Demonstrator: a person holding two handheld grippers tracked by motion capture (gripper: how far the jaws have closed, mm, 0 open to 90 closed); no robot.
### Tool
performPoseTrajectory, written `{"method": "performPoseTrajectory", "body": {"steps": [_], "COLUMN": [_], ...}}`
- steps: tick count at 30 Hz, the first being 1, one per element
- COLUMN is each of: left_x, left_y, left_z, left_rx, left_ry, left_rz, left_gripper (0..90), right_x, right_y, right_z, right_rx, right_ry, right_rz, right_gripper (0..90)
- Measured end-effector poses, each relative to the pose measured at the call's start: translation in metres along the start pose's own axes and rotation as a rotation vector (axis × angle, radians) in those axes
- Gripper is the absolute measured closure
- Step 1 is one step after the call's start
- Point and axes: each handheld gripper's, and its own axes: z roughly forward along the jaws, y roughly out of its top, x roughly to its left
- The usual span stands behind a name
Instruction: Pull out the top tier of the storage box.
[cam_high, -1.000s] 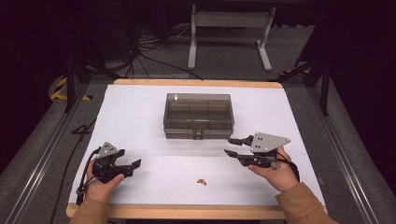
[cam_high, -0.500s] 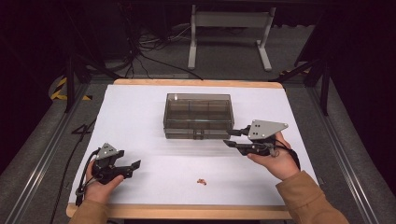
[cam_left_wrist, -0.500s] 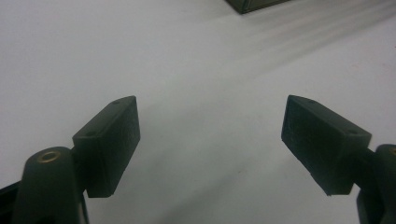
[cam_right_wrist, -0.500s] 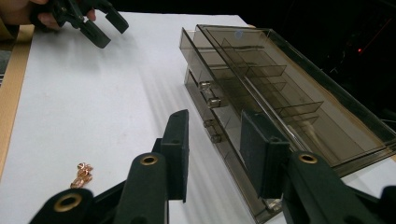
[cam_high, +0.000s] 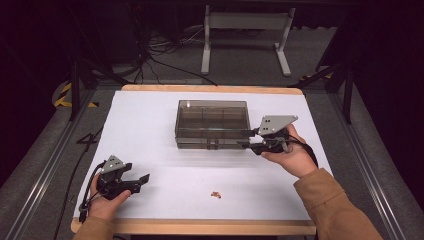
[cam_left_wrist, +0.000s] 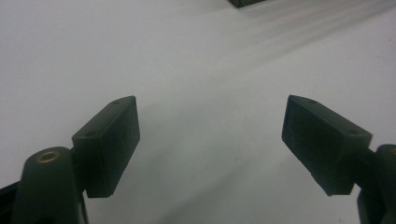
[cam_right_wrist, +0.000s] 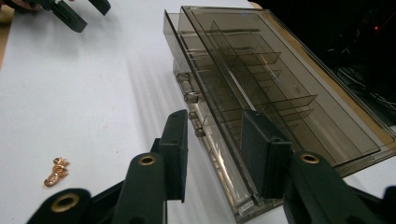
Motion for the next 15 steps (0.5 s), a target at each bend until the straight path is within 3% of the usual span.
{"method": "performPoseTrajectory", "body": {"steps": [15], "left_x": [0.001], "left_y": [0.002], "left_z": [0.004], "left_rx": [-0.001], "left_ry": [-0.012], "left_rz": [0.001], "left_gripper": [19.9], "right_x": [-0.014], "right_y": [0.010], "right_z": [0.017], "right_rx": [0.069], "right_ry": [0.027], "right_rz": [-0.001], "right_gripper": [62.0]}}
